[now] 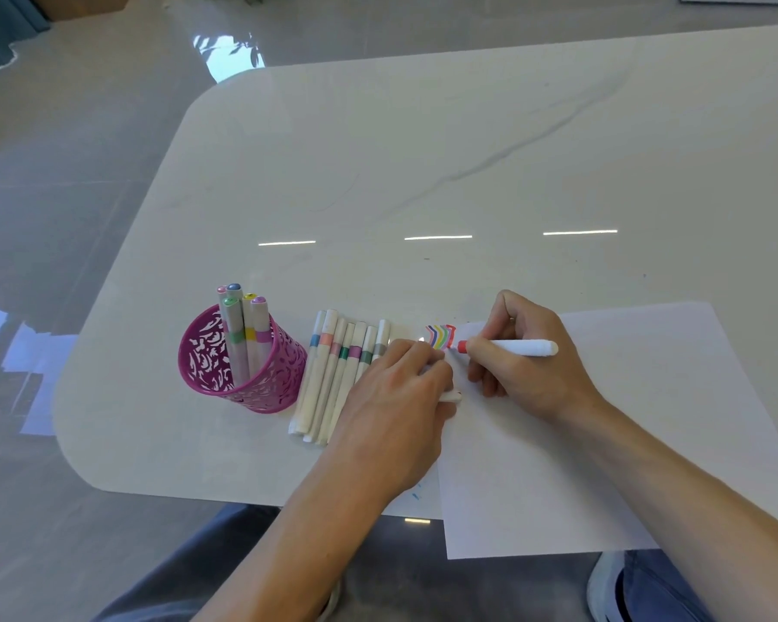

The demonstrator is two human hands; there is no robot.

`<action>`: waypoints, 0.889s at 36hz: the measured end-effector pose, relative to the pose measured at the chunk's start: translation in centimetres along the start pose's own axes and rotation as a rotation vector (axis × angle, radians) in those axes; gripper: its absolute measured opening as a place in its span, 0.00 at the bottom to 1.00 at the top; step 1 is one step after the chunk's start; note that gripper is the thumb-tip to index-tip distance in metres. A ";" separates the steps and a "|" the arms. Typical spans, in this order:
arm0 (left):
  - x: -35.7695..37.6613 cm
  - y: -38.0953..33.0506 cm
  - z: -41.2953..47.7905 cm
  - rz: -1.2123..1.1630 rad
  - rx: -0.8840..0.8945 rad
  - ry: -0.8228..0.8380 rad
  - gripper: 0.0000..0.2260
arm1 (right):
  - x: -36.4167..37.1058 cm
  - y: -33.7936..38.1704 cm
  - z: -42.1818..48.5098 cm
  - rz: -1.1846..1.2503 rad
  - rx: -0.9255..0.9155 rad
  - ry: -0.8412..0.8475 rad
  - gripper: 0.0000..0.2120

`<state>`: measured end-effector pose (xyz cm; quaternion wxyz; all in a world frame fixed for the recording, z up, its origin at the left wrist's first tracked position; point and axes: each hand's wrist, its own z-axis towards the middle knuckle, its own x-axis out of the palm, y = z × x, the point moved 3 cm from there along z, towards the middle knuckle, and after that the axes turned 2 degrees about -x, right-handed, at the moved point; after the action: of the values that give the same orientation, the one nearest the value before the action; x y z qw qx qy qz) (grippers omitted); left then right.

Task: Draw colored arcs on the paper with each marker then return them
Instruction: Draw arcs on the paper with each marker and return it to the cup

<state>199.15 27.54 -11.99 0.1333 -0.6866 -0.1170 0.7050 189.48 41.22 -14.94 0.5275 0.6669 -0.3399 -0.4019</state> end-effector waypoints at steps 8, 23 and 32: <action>-0.2 -0.1 -0.2 -0.039 -0.010 -0.001 0.06 | -1.1 1.5 0.6 0.220 -0.019 -0.105 0.09; -1.4 1.4 -0.2 -0.574 -0.431 -0.106 0.06 | -3.1 4.1 -3.5 0.095 -0.007 -0.083 0.08; -0.8 1.3 -0.5 -0.917 -0.508 -0.009 0.09 | -3.2 5.3 -4.1 0.149 -0.029 -0.047 0.07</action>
<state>199.58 26.04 -11.76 0.2570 -0.5724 -0.5736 0.5266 191.52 44.67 -8.71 0.5572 0.6226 -0.3949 -0.3820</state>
